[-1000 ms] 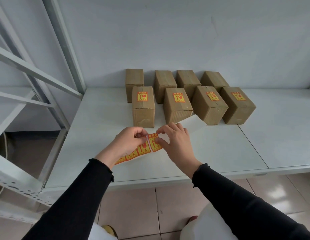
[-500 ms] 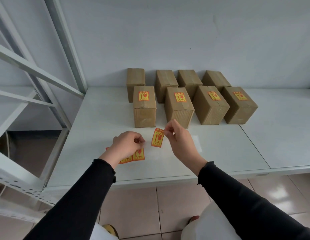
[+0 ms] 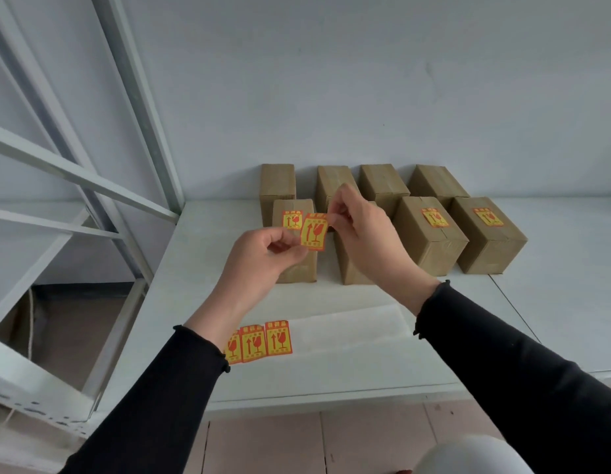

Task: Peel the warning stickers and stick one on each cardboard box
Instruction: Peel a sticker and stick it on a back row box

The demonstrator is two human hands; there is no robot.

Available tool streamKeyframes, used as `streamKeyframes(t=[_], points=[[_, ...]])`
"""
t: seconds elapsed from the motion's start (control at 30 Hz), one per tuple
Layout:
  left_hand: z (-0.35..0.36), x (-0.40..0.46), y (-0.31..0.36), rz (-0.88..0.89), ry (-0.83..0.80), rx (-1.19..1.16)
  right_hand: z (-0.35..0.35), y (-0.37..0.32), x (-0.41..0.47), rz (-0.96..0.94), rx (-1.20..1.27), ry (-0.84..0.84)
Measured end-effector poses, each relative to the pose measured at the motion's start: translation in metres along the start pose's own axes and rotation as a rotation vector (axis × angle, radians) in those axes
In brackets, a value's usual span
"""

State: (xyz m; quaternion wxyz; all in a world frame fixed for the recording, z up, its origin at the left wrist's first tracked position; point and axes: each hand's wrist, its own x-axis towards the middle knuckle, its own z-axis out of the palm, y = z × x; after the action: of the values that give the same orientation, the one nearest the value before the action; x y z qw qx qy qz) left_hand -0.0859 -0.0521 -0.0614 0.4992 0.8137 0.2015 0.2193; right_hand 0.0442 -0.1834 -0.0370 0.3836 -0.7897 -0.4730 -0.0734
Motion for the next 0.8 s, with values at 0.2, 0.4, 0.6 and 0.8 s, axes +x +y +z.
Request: streamKeyframes(t=[0.2,0.4,0.6,0.8], points=[[-0.016,0.05,0.008,-0.012,0.016,-0.04,0.005,0.007,0.055,0.097,0.246,0.066],[-0.03,0.128,0.004,-0.061,0.027,0.023,0.032,0.027,0.14,0.175,0.274,0.056],[-0.043,0.201,-0.01,-0.165,0.07,0.126,0.068,0.051,0.208,0.266,0.225,0.049],[-0.04,0.245,-0.038,-0.317,0.024,0.226,0.11,0.078,0.236,0.306,0.063,-0.014]])
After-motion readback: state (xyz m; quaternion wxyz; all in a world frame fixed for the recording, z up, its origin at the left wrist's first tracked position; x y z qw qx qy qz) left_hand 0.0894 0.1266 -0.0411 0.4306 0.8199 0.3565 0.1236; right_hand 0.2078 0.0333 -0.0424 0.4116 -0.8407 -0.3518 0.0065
